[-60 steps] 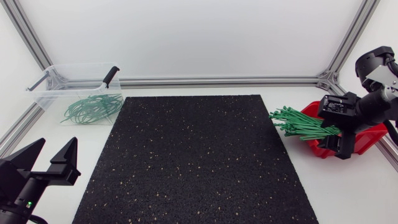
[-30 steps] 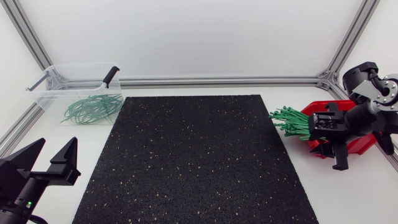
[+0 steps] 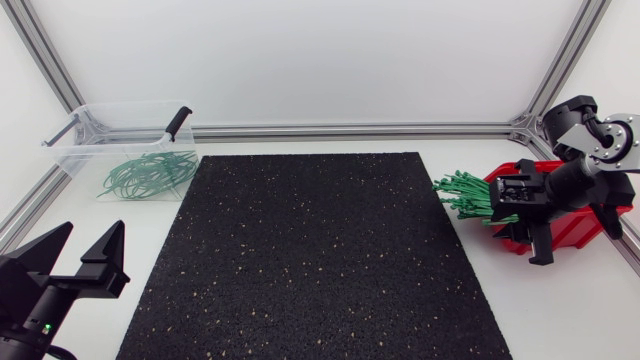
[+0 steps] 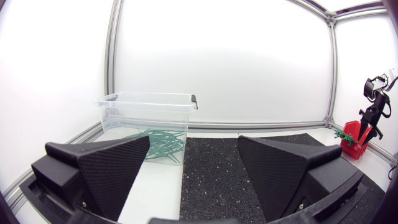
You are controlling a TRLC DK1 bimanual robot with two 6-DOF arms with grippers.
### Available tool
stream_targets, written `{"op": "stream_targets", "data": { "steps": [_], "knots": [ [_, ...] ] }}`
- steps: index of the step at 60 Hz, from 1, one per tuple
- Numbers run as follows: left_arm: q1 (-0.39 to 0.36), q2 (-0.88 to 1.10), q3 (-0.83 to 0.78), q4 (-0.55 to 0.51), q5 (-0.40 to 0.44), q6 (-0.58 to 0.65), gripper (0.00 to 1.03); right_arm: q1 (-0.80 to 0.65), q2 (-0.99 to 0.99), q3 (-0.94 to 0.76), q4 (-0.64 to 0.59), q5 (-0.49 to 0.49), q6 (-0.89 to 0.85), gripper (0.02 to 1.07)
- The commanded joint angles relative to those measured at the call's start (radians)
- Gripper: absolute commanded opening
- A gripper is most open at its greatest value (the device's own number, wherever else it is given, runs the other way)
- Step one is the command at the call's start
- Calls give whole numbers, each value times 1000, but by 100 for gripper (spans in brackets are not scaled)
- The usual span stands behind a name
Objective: Take a green cable tie from the red box, thread the tail through the head to close it, then place it in the transparent bin on the left.
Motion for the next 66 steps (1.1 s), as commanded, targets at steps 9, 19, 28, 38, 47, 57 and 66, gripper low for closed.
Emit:
{"op": "stream_targets", "data": {
  "steps": [9,19,28,38,47,57,66],
  "knots": [
    [-6,-7,-39,-22,4,-13,99,6,42,32,5,7,-30,48],
    [-4,-7,-39,-22,4,-11,99,14,57,26,5,15,-31,48],
    [-10,-7,-39,-22,4,-11,99,14,63,19,13,15,-36,43],
    [-12,-5,-39,-22,4,-11,99,11,62,9,25,24,-46,39],
    [-12,-5,-39,-22,4,-11,99,8,50,-1,25,34,-66,29],
    [-12,-5,-39,-22,4,-11,99,3,51,-11,25,37,-77,28],
    [-13,-5,-39,-22,4,-11,99,2,40,-15,25,37,-83,28]
  ]
}}
